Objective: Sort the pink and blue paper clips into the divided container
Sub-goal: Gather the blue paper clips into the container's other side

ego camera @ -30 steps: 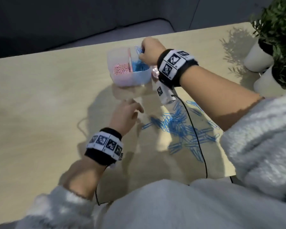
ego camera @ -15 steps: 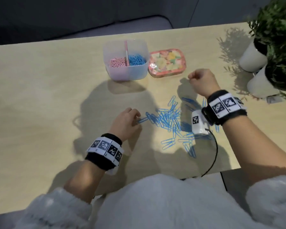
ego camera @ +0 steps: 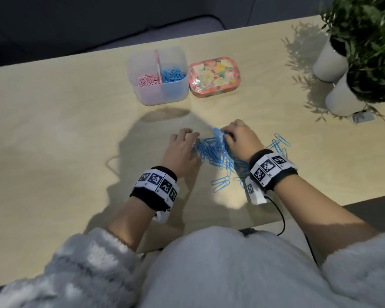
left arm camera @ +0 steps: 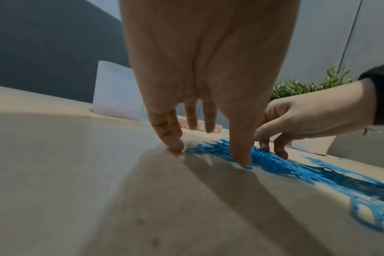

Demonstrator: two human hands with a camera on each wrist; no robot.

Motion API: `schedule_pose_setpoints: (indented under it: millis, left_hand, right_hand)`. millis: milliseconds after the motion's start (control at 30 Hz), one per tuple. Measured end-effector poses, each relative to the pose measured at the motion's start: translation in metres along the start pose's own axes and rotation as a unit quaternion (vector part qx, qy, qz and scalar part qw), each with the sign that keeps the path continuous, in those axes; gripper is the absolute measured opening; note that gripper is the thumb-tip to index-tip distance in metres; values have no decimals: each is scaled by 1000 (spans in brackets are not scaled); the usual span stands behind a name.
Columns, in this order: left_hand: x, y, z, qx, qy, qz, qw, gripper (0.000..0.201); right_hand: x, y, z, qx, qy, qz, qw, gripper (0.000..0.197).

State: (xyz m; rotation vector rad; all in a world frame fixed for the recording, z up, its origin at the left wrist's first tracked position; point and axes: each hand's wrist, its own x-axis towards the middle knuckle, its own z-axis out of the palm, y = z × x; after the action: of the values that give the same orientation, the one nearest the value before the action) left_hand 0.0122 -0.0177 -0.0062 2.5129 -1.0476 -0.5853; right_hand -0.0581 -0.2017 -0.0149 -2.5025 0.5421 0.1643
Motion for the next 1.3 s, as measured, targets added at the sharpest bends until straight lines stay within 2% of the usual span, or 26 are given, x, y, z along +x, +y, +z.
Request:
schedule_pose_setpoints:
  millis: [100, 167, 233, 367, 433, 567, 667, 767, 867, 1000, 1133, 1200, 1300]
  left_hand:
    - [6, -7, 3, 76, -45, 64, 994, 56]
    - [9, -9, -1, 112, -59, 82, 989, 47]
    - [11, -10, -3, 118, -65, 94, 986, 46]
    - [11, -10, -2, 122, -42, 100, 987, 39]
    - [10, -10, -1, 118, -29, 92, 988, 36]
    - [10, -10, 4, 117, -11, 79, 990, 29]
    - [10, -12, 4, 110, -3, 70, 992, 27]
    - [9, -15, 1, 82, 6, 56, 995, 23]
    - [5, -19, -3, 60, 7, 44, 997, 20]
    - [2, -22, -4, 76, -9, 31, 997, 21]
    - [1, -23, -3, 104, -27, 21, 994, 22]
    - [-1, -24, -2, 106, -28, 16, 994, 23]
    - [-4, -25, -3, 114, -40, 8, 993, 22]
  right_hand:
    - [-4, -3, -4, 62, 29, 24, 997, 25]
    - [-3, 0, -9, 48, 42, 59, 996, 25]
    - [-4, -3, -11, -5, 0, 68, 998, 37]
    - [-17, -31, 3, -62, -77, 12, 995, 56]
    - [-23, -42, 14, -83, -66, -6, 994, 52]
    - [-28, -54, 27, -78, -42, -19, 996, 32]
    - [-26, -54, 27, -74, -39, -41, 996, 28]
    - [-19, -46, 20, -17, -19, -24, 999, 22]
    - [-10, -34, 8, 78, 7, 31, 996, 18]
    - [7, -32, -17, 209, 17, 86, 974, 17]
    - [38, -54, -55, 303, -14, 93, 948, 7]
    - [58, -72, -71, 330, -11, 85, 940, 19]
    - [91, -99, -88, 338, 12, 69, 939, 26]
